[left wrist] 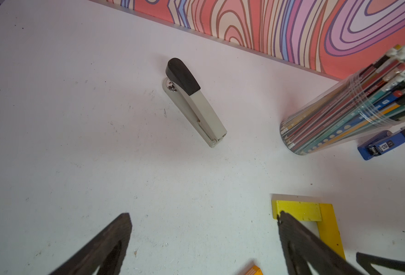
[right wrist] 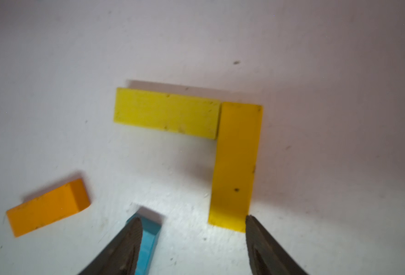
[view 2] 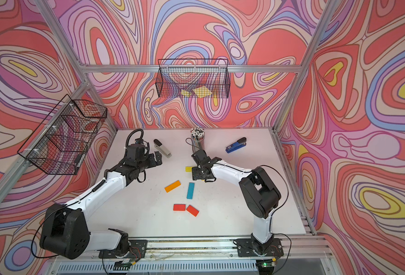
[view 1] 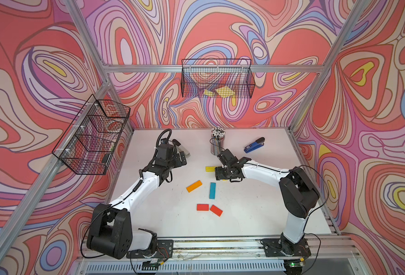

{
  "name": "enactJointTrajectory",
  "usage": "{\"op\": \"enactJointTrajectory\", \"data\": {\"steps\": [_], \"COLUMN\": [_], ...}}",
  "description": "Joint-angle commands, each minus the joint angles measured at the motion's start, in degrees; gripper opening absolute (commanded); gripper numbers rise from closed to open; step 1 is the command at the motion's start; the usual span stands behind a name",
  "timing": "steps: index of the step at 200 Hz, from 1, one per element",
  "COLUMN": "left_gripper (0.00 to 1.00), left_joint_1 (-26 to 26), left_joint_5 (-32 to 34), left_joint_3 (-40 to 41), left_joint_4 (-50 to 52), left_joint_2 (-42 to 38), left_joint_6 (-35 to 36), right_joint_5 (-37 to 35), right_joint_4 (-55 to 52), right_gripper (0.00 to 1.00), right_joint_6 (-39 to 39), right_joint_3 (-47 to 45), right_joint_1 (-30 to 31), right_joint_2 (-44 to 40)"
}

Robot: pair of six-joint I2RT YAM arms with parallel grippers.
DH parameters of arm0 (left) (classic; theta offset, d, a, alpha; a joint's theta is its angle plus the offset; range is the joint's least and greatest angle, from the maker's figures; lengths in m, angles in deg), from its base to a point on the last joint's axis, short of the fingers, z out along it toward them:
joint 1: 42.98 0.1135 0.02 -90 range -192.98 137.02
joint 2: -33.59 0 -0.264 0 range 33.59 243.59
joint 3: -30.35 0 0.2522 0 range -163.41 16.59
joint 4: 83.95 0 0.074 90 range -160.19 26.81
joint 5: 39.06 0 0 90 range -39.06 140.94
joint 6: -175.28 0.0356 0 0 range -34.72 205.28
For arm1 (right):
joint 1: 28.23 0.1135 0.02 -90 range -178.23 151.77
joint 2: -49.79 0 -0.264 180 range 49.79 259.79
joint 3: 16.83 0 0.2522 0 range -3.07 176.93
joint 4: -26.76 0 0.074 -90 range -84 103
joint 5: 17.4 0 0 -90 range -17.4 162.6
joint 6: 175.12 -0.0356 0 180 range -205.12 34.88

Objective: Assemble the letter p with building blocks
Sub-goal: Assemble the building block at the center of the board, then pick up the building block from the center of the board.

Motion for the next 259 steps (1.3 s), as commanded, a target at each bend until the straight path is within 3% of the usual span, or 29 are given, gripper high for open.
{"op": "enactJointTrajectory", "data": {"steps": [1,40,109,163,206,259], "left_gripper": [0.99,0.99,0.99,0.99,0.99,0.99], "left_joint_1": [0.36,0.39,0.35,0.52,0.54,0.55], "left_joint_5": [-0.22,-0.64,-0.12,0.33,0.41,0.27], "left_joint_3": [-0.66,-0.62,-0.46,-0.49,-0.5,0.09], "left_joint_4": [1.04,1.33,1.13,1.31,1.47,0.75], "left_joint_2": [-0.37,-0.36,-0.22,-0.24,-0.46,-0.43], "left_joint_6": [0.3,0.24,0.34,0.68,0.56,-0.5], "right_joint_5": [1.73,1.43,-0.76,-1.33,-3.97,-4.92], "right_joint_4": [-1.62,-0.67,-2.03,-3.46,-7.54,-13.41], "right_gripper": [0.72,0.7,0.69,0.45,0.34,0.3], "right_joint_6": [-3.96,-8.61,-9.33,-6.55,0.83,22.63], "right_joint_3": [-0.72,-0.56,0.18,3.56,7.25,10.26], "right_joint_1": [4.55,7.01,7.26,7.33,7.28,7.31], "right_joint_2": [-0.64,2.14,5.67,9.9,11.42,12.15]}}
